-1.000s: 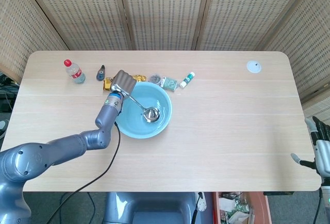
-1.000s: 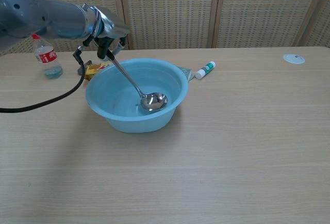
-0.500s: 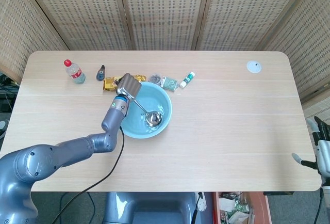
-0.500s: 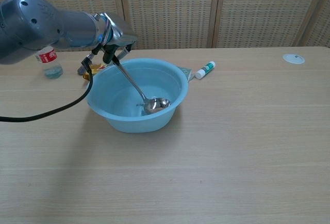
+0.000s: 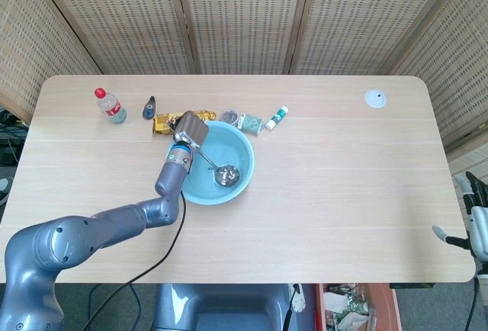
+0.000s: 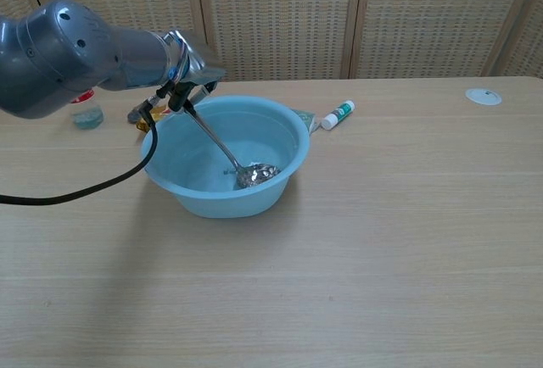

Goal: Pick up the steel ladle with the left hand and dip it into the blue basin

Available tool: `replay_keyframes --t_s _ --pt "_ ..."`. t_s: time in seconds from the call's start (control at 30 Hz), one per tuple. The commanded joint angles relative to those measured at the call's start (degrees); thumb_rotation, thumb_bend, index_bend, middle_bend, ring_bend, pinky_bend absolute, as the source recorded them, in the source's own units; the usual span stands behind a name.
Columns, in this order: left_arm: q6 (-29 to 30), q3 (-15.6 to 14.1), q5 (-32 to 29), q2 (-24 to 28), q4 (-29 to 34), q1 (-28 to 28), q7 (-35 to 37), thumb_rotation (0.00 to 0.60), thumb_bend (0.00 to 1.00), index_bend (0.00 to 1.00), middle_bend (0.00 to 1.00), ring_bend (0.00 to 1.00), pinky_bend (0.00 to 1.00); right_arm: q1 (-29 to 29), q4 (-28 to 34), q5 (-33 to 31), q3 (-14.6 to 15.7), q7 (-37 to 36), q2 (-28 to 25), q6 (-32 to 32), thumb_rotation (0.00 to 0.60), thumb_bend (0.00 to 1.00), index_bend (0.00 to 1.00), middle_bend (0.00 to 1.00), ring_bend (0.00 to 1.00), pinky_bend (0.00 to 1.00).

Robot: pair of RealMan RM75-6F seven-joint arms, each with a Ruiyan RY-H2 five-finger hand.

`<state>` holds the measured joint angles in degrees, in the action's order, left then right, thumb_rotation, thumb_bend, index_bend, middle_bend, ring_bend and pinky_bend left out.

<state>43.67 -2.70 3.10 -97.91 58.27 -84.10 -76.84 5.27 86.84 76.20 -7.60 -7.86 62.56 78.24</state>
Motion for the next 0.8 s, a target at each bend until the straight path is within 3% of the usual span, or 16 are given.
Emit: replay_keyframes --t_s 0.03,0.23,0.53,0.8 --pt "0.0 0.3 -1.1 -0.4 -0.7 -0.1 -1.2 0.600 0.53 1.00 1.00 0.99 1.00 0.0 0.0 0.0 0.0 0.0 0.0 0.0 0.600 0.00 0.00 0.00 0.00 0.00" --pt "-0.3 1.1 -1.6 -0.5 -1.3 0.2 -2.2 0.600 0.53 1.00 1.00 0.99 1.00 0.0 0.0 -0.2 -0.1 0.1 0.0 0.0 0.600 0.00 0.00 0.00 0.00 0.00" --pt "-2.2 3.1 2.6 1.4 0.0 1.9 2.7 0.600 0.53 1.00 1.00 0.99 1.00 0.0 0.1 0.0 0.0 0.1 0.0 0.0 0.600 0.00 0.00 0.00 0.00 0.00" --pt "-1.4 4.6 4.3 6.5 6.0 2.5 6.6 0.600 0.53 1.00 1.00 0.99 1.00 -0.1 0.3 0.1 0.1 0.2 0.0 0.2 0.600 0.00 0.00 0.00 0.00 0.00"
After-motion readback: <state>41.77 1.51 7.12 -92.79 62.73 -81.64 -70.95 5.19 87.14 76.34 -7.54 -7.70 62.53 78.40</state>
